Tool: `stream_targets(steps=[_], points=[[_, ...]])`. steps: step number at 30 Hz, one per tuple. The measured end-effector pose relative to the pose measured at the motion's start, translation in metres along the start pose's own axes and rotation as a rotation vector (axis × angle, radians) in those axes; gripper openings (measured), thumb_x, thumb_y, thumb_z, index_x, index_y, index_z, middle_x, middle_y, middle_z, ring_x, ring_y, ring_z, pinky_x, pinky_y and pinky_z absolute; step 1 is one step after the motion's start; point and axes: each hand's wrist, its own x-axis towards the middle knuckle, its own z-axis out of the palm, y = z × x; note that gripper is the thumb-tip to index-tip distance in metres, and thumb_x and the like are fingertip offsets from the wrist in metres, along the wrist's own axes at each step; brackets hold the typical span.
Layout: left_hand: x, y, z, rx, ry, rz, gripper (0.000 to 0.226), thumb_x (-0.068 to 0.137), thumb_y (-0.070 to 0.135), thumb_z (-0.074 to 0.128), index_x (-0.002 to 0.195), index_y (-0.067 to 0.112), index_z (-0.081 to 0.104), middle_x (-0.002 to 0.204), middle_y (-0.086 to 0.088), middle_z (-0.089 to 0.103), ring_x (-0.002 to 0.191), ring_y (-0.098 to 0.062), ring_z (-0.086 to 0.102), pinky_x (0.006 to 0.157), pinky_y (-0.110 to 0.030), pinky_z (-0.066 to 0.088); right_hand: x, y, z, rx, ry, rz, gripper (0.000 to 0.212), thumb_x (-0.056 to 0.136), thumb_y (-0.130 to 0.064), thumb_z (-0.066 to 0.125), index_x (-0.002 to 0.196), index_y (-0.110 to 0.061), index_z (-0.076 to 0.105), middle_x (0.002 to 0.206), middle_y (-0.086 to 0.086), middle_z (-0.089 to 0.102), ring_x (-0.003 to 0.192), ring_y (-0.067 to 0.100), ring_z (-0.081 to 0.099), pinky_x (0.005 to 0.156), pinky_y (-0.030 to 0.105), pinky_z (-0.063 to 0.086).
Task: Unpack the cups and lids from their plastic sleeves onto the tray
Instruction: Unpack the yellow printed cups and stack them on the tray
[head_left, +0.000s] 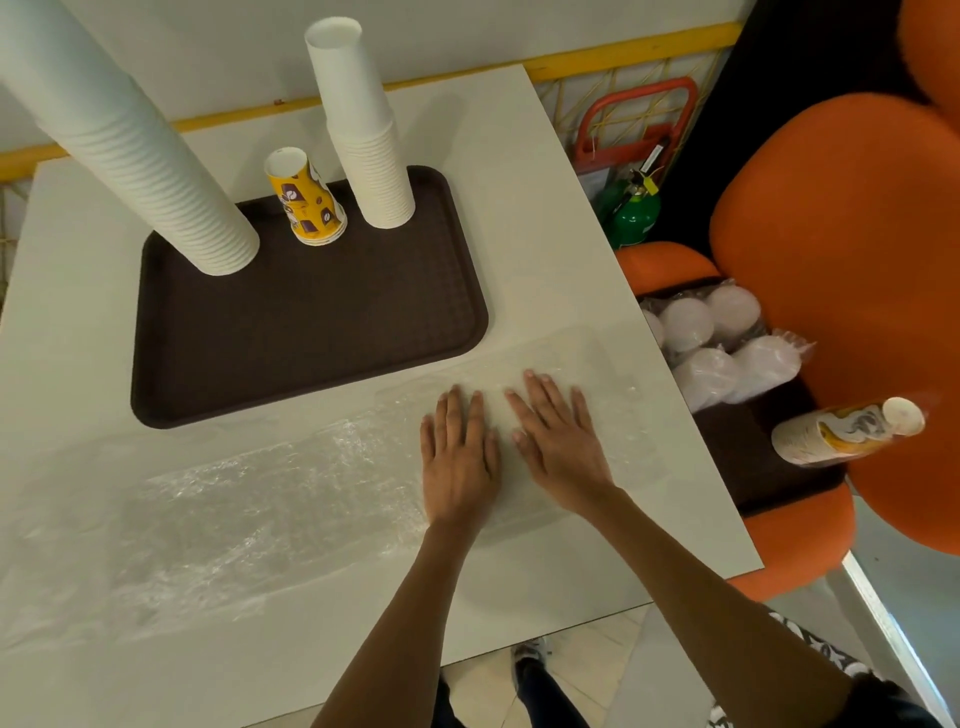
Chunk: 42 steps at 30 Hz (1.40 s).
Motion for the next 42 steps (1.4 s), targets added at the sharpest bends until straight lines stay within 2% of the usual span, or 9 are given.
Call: stream_targets(steps=[4,7,10,15,21,29,33,36,42], points=[[0.0,0.001,-0.003,0.039,-0.078,-0.01,0.059,0.097,0.041,0.023,0.144,0.009,0.038,0.149,-0.017,0.036,0.137,-0.034,0.036,0.11,-0.051,0.018,0.001,0.01,-0.012,-0.081,-0.084,0.086,0.065,0.098,-0.054,0.007,0.147,-0.02,0.031,0.154,0.014,0.029,0.141,0.031,0.028,0.111,0.052,0.014],[0.001,0.001,-0.012,0.018,-0.155,-0.013,0.066,0.095,0.049,0.012,0.151,0.014,0.018,0.158,-0.014,0.014,0.146,-0.03,0.013,0.116,-0.043,0.002,0.001,0.014,-0.019,-0.082,-0.14,0.093,0.071,0.097,-0.057,0.002,0.146,-0.018,0.035,0.153,0.015,0.03,0.14,0.034,0.029,0.109,0.054,0.013],[0.004,0.006,-0.026,0.012,-0.19,-0.032,0.058,0.101,0.041,0.023,0.153,0.016,0.009,0.161,-0.008,0.0,0.148,-0.024,-0.002,0.117,-0.043,-0.003,-0.001,0.011,-0.033,0.016,-0.115,0.09,0.077,0.095,-0.059,-0.003,0.144,-0.017,0.039,0.153,0.015,0.029,0.142,0.033,0.026,0.11,0.051,0.009],[0.014,0.021,-0.06,-0.13,-0.076,-0.041,0.048,0.103,0.032,0.032,0.148,0.016,0.029,0.155,-0.004,0.029,0.144,-0.019,0.021,0.118,-0.037,0.01,0.008,0.001,-0.061,0.157,-0.05,0.162,0.078,0.087,-0.059,0.003,0.145,-0.019,0.037,0.155,0.007,0.027,0.144,0.025,0.022,0.117,0.043,0.006],[0.038,0.042,-0.096,-0.194,-0.164,0.095,0.041,0.101,0.026,0.04,0.14,0.014,0.041,0.135,-0.008,0.052,0.122,-0.024,0.051,0.099,-0.034,0.041,0.013,0.005,-0.087,0.237,0.066,0.271,0.041,0.1,-0.034,0.04,0.132,-0.012,0.053,0.129,0.009,0.059,0.119,0.025,0.054,0.108,0.044,0.032],[0.047,0.073,-0.107,-0.175,-0.23,0.239,0.033,0.099,0.026,0.046,0.129,0.015,0.052,0.115,-0.006,0.065,0.105,-0.023,0.061,0.087,-0.033,0.048,-0.004,0.019,-0.121,0.32,0.201,0.384,0.031,0.099,-0.026,0.043,0.112,-0.009,0.066,0.107,0.009,0.07,0.095,0.026,0.064,0.096,0.042,0.042],[0.043,0.103,-0.096,-0.197,-0.246,0.312,0.03,0.097,0.018,0.049,0.125,0.013,0.057,0.112,-0.007,0.068,0.103,-0.023,0.062,0.087,-0.032,0.048,-0.031,0.038,-0.129,0.428,0.254,0.494,0.029,0.099,-0.024,0.044,0.095,-0.008,0.068,0.091,0.008,0.07,0.08,0.025,0.064,0.073,0.037,0.051],[0.037,0.133,-0.085,-0.203,-0.305,0.37,0.03,0.097,0.018,0.048,0.125,0.013,0.057,0.112,-0.007,0.068,0.105,-0.022,0.061,0.087,-0.03,0.045,-0.057,0.058,-0.138,0.444,0.308,0.626,0.031,0.099,-0.017,0.042,0.073,-0.007,0.055,0.069,0.006,0.057,0.06,0.019,0.049,0.055,0.031,0.035],[0.033,0.207,-0.059,-0.271,-0.327,0.486,0.023,0.097,0.023,0.051,0.115,0.012,0.06,0.107,-0.006,0.069,0.1,-0.022,0.064,0.081,-0.03,0.049,-0.104,0.121,-0.153,0.629,0.503,0.891,0.029,0.1,-0.018,0.042,0.093,-0.001,0.064,0.084,0.01,0.067,0.072,0.025,0.06,0.059,0.032,0.045]])
